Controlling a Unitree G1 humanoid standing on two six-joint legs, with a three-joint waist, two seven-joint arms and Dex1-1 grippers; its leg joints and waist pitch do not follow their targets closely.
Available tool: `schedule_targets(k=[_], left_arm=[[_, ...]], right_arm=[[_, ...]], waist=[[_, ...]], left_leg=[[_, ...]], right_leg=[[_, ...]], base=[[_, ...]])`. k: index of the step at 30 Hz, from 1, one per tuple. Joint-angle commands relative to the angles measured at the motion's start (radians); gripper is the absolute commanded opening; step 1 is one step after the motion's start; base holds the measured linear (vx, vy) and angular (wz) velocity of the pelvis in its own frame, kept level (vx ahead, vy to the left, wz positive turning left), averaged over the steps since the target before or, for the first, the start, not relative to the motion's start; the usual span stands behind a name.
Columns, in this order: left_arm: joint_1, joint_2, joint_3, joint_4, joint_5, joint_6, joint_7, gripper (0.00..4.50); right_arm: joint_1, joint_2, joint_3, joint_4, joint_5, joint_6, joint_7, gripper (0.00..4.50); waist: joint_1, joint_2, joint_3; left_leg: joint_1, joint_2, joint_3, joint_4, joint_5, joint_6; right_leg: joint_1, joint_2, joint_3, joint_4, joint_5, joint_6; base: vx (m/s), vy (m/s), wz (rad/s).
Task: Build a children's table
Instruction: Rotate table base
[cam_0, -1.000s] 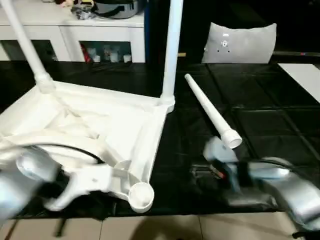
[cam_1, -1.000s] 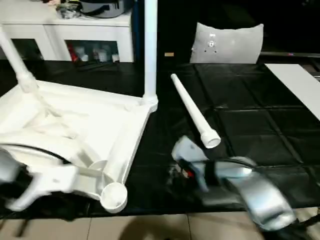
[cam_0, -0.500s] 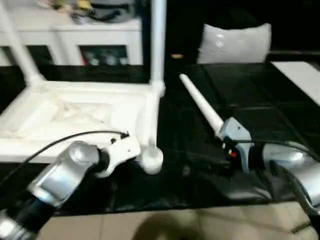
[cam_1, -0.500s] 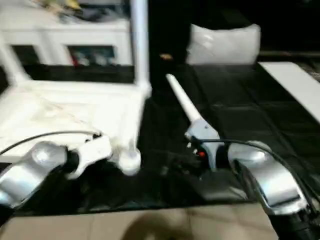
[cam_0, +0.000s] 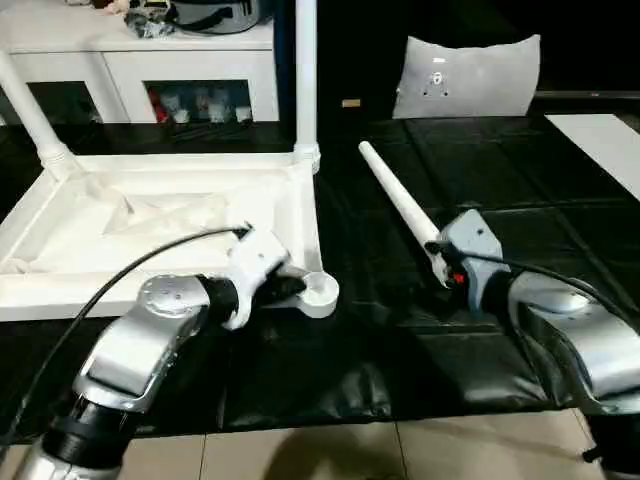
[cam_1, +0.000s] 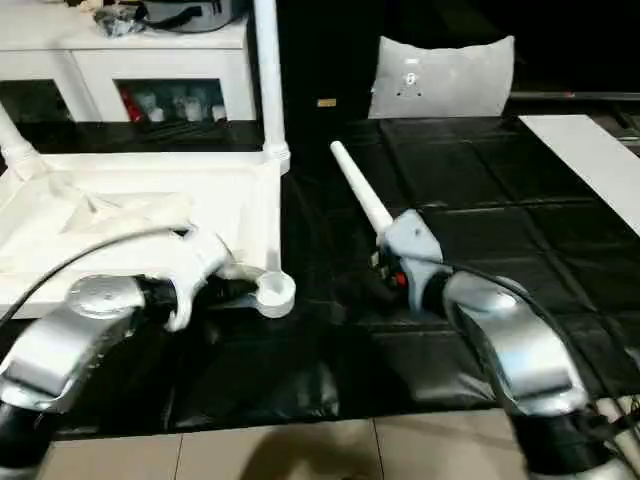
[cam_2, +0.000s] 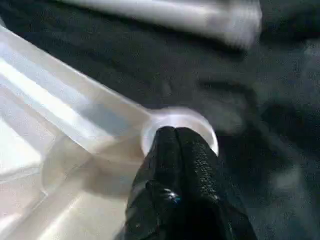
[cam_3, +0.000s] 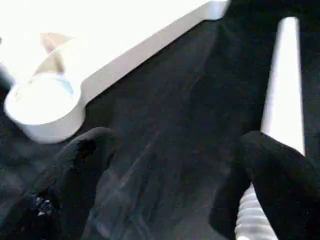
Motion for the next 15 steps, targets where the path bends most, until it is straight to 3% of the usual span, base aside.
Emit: schedule_targets(k=[1, 4, 5, 6, 9, 10, 11, 12, 13, 14, 15], left_arm=[[0.004, -0.028, 0.052, -0.039, -0.022, 0.005, 0.062, 0.21], [0.044, -0.149, 0.151, -0.051, 0.023, -0.05, 0.268, 0.21], [0.07, -0.17, 0.166, -0.066, 0.032, -0.111, 0.31, 0.21], [0.071, -0.171, 0.167, -0.067, 0.032, -0.111, 0.311, 0.21], [0.123, -0.223, 0.191, -0.114, 0.029, -0.092, 0.366, 0.21], [0.132, -0.223, 0.184, -0.124, 0.039, -0.088, 0.374, 0.21], [0.14, -0.227, 0.18, -0.132, 0.043, -0.085, 0.379, 0.21], [0.146, -0.24, 0.185, -0.138, 0.04, -0.081, 0.391, 0.21], [0.147, -0.243, 0.186, -0.14, 0.04, -0.081, 0.394, 0.21], [0.165, -0.274, 0.197, -0.155, 0.034, -0.081, 0.426, 0.21], [0.169, -0.275, 0.195, -0.157, 0.036, -0.078, 0.432, 0.21]], right_arm=[[0.004, 0.013, -0.024, -0.017, 0.003, -0.01, -0.035, 4.5], [0.067, 0.119, -0.065, -0.103, 0.022, -0.02, -0.136, 4.5], [0.097, 0.166, -0.079, -0.136, 0.024, -0.02, -0.181, 4.5], [0.099, 0.169, -0.079, -0.138, 0.024, -0.021, -0.183, 4.5], [0.176, 0.226, -0.05, -0.2, 0.0, -0.031, -0.247, 4.5], [0.19, 0.232, -0.039, -0.209, -0.009, -0.031, -0.26, 4.5], [0.2, 0.237, -0.031, -0.212, -0.019, -0.043, -0.273, 4.5], [0.21, 0.233, -0.015, -0.216, -0.039, -0.064, -0.283, 4.5], [0.212, 0.233, -0.013, -0.216, -0.042, -0.068, -0.285, 4.5], [0.235, 0.252, -0.009, -0.231, -0.035, -0.067, -0.287, 4.5], [0.239, 0.261, -0.013, -0.235, -0.029, -0.057, -0.289, 4.5]], waist=[[0.003, -0.01, -0.07], [-0.001, -0.015, -0.067], [-0.003, -0.029, -0.068], [-0.002, -0.02, -0.067], [-0.01, -0.022, -0.063], [-0.015, -0.014, -0.061], [-0.012, -0.02, -0.055], [-0.03, 0.016, -0.065], [-0.041, 0.02, -0.061], [-0.058, 0.023, -0.048], [-0.075, 0.018, -0.049]], left_leg=[[-0.017, 0.009, 0.021, -0.072, -0.081, 0.06], [-0.022, 0.008, 0.025, -0.073, -0.076, 0.064], [-0.023, 0.005, 0.026, -0.074, -0.078, 0.066], [-0.02, 0.006, 0.024, -0.078, -0.085, 0.062], [-0.017, 0.011, 0.024, -0.081, -0.115, 0.053], [-0.011, 0.019, 0.018, -0.086, -0.151, 0.039], [-0.069, 0.019, -0.043, -0.115, -0.201, 0.048], [-0.035, 0.07, -0.111, -0.141, -0.279, 0.09], [-0.022, 0.096, -0.15, -0.16, -0.307, 0.123], [0.001, 0.121, -0.206, -0.181, -0.334, 0.192], [0.042, 0.183, -0.165, -0.18, -0.298, 0.196]], right_leg=[[0.07, -0.048, 0.057, -0.088, -0.317, -0.12], [0.071, -0.046, 0.057, -0.096, -0.337, -0.088], [0.071, -0.044, 0.057, -0.101, -0.357, -0.064], [0.069, -0.045, 0.057, -0.1, -0.374, -0.052], [0.062, -0.044, 0.057, -0.108, -0.4, -0.035], [0.056, -0.031, 0.046, -0.113, -0.412, -0.022], [0.102, -0.037, -0.003, -0.074, -0.344, -0.039], [0.089, -0.017, -0.008, -0.049, -0.237, -0.063], [0.076, -0.011, -0.003, -0.022, -0.202, -0.095], [0.051, 0.005, 0.018, 0.032, -0.22, -0.167], [0.023, -0.005, 0.046, 0.039, -0.203, -0.172]], base=[[0.0, 0.0, 0.0], [0.0, 0.0, 0.0], [0.0, 0.0, 0.0], [0.0, 0.0, 0.0], [0.0, 0.0, 0.0], [0.0, 0.0, 0.0], [0.0, 0.0, 0.0], [0.0, 0.0, 0.0], [0.011, -0.074, 0.45], [0.06, -0.106, 0.58], [0.06, -0.106, 0.58]])
